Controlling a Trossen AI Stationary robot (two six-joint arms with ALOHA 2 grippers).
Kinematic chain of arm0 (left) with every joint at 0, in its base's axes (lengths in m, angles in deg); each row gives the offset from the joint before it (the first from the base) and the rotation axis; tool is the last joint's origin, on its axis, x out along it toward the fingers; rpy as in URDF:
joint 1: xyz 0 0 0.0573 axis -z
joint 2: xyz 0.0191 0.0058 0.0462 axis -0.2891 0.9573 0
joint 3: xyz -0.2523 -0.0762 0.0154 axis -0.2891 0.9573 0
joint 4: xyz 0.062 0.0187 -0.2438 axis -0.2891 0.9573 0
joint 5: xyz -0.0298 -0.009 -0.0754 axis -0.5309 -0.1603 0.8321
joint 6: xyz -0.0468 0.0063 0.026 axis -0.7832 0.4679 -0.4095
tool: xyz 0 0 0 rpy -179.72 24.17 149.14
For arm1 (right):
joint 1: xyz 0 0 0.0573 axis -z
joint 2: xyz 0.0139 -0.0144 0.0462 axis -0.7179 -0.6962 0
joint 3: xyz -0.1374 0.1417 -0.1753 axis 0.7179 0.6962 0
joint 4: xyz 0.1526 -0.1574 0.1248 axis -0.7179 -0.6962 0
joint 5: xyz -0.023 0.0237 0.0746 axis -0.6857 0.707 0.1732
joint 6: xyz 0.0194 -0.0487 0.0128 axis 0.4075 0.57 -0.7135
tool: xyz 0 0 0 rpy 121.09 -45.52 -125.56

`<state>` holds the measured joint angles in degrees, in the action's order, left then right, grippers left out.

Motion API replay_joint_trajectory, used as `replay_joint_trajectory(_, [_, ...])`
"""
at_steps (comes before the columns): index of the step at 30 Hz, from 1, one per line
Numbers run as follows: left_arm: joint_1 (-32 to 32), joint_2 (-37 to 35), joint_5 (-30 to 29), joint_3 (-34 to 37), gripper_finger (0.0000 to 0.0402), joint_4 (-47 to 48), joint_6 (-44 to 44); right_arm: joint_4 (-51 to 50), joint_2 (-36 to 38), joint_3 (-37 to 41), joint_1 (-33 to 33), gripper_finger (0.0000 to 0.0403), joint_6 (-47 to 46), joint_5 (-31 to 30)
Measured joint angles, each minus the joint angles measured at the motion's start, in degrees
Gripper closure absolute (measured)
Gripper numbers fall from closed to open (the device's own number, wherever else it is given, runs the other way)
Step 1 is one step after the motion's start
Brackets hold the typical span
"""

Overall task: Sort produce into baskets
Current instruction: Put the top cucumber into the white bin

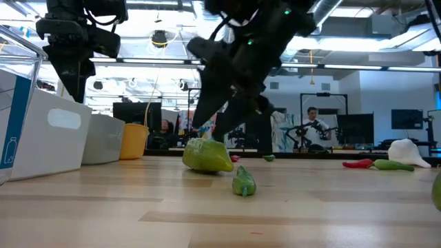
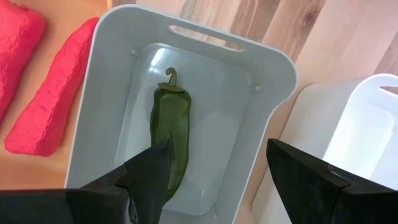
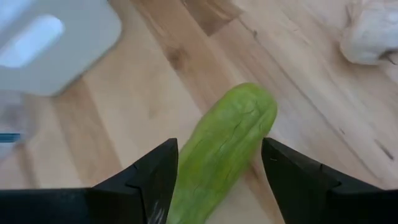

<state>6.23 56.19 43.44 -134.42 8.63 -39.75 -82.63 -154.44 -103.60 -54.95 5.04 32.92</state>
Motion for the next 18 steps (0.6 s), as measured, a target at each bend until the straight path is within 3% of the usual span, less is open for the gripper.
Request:
replay_joint_trajectory(10, [0.0, -0.01, 0.02, 0.0, 0.0152, -0.07, 0.04, -12.73, -6.76, -10.46, 0.23, 0.0143, 0.97, -1.05])
replay_joint_trajectory(18, [0.0, -0.02, 0.02, 0.0, 0.0152, -0.07, 0.04, -12.89, -7.51, -11.35, 0.17, 0.0143, 0.95, 0.09])
